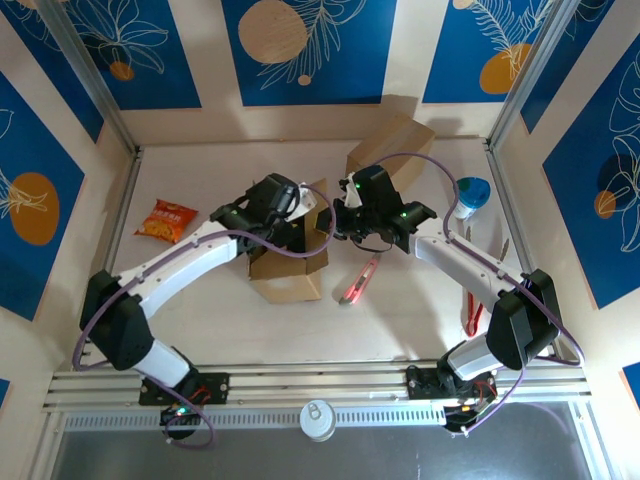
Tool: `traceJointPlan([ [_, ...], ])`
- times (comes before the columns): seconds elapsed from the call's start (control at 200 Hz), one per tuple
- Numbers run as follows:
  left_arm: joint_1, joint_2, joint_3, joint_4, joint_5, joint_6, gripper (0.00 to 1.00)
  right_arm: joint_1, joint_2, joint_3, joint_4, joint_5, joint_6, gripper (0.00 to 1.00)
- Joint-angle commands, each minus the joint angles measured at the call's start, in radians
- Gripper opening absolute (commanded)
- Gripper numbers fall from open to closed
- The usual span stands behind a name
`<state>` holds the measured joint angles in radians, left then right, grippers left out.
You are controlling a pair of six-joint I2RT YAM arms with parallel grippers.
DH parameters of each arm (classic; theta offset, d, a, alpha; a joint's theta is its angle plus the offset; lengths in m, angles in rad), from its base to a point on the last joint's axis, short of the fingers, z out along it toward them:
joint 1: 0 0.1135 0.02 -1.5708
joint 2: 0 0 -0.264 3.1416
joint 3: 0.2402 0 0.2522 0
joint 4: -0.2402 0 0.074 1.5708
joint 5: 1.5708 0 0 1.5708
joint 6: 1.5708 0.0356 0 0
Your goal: Unpack the express box
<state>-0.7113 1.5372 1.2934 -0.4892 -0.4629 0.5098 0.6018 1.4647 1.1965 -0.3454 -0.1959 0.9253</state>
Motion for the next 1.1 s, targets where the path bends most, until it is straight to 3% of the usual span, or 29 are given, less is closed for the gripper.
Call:
traceJointPlan([
  [0.0,-0.001,0.04,-0.012,0.072,-0.118,0.069,0.99,-0.004,-0.001,0.029,0.0,-0.039,-0.025,0.0],
  [0.26,0.002,0.071,-0.031,0.185,-0.241,0.143,1.0,-0.013,-0.004,0.024,-0.004,-0.047,-0.032,0.0],
  [0.6,0.009,0.046,0.003,0.151,-0.263,0.159,0.79,-0.025,-0.01,0.012,0.0,-0.057,-0.033,0.0],
  [0.695,0.015,0.034,0.013,0.135,-0.25,0.155,0.57,-0.025,-0.012,0.009,0.001,-0.058,-0.032,0.0],
  [0.925,0.023,0.025,0.039,0.083,-0.216,0.139,0.2,-0.025,-0.017,0.006,0.001,-0.058,-0.034,0.0],
  [1.02,0.027,0.023,0.054,0.058,-0.209,0.136,0.0,-0.029,-0.014,0.011,-0.009,-0.061,-0.047,0.0],
  [1.096,0.03,0.017,0.07,0.033,-0.201,0.133,0.0,-0.04,-0.013,0.018,-0.029,-0.065,-0.065,0.0],
])
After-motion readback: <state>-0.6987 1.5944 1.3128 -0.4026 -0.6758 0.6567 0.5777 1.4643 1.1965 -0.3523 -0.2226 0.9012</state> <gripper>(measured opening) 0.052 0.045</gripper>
